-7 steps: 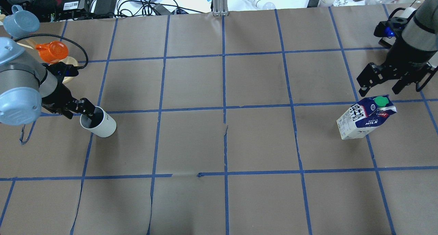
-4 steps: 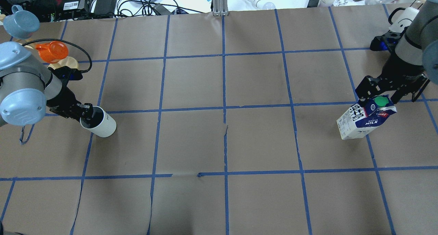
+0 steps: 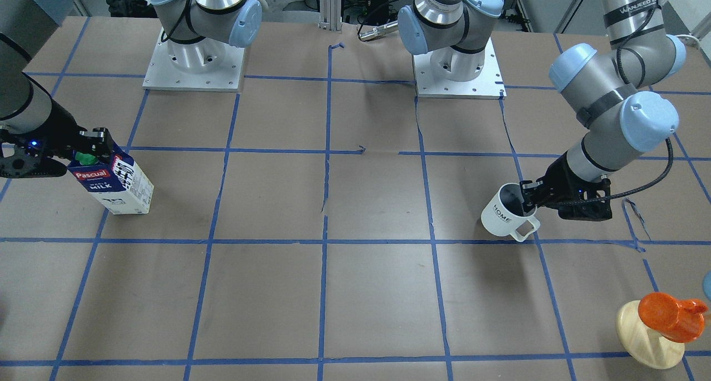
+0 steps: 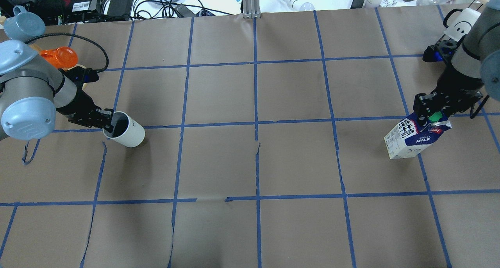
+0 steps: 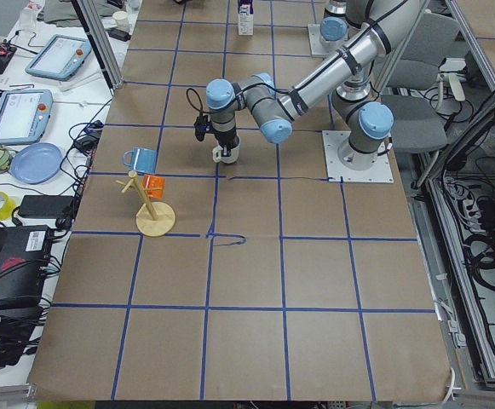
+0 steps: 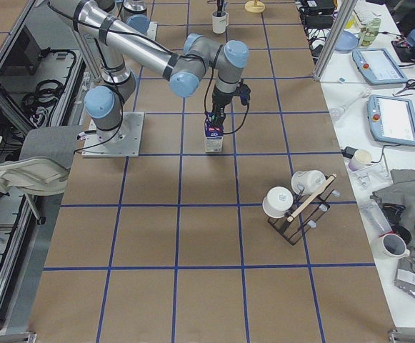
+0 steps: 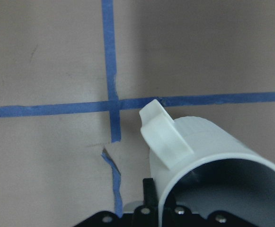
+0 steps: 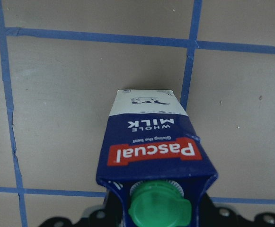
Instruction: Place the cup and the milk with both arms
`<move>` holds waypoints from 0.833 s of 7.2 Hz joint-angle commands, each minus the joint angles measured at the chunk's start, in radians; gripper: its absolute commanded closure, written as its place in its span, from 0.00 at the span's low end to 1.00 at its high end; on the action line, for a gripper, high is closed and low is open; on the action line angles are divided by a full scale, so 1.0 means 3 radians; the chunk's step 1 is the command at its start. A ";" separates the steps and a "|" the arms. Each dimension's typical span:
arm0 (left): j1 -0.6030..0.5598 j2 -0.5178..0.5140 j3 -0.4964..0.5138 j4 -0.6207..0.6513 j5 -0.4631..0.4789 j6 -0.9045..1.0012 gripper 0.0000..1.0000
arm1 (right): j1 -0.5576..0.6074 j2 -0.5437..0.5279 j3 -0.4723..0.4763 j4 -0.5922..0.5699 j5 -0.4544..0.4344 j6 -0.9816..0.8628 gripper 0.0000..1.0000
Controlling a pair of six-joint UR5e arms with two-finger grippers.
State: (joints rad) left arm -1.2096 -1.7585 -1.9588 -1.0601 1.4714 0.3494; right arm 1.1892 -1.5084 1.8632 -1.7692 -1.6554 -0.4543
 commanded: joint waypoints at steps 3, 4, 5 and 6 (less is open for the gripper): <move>-0.1660 -0.0019 0.0230 0.0036 -0.0098 -0.2111 1.00 | -0.0037 -0.0003 -0.0125 0.0032 0.0001 -0.0015 0.62; -0.2074 -0.0014 0.0225 0.0107 -0.0022 -0.2339 1.00 | -0.0007 -0.0009 -0.0237 0.0078 0.0041 0.0031 0.62; -0.2362 -0.0029 0.0189 0.0113 0.0181 -0.2559 1.00 | 0.0039 -0.0019 -0.0299 0.0190 0.0118 0.0249 0.62; -0.2516 -0.0034 0.0174 0.0158 0.0188 -0.2870 1.00 | 0.0257 -0.0024 -0.0371 0.0297 0.0194 0.0403 0.62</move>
State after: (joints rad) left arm -1.8791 -1.7659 -1.9000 -1.0265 1.5034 -0.4016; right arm 1.2097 -1.5132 1.7798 -1.7182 -1.6242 -0.3930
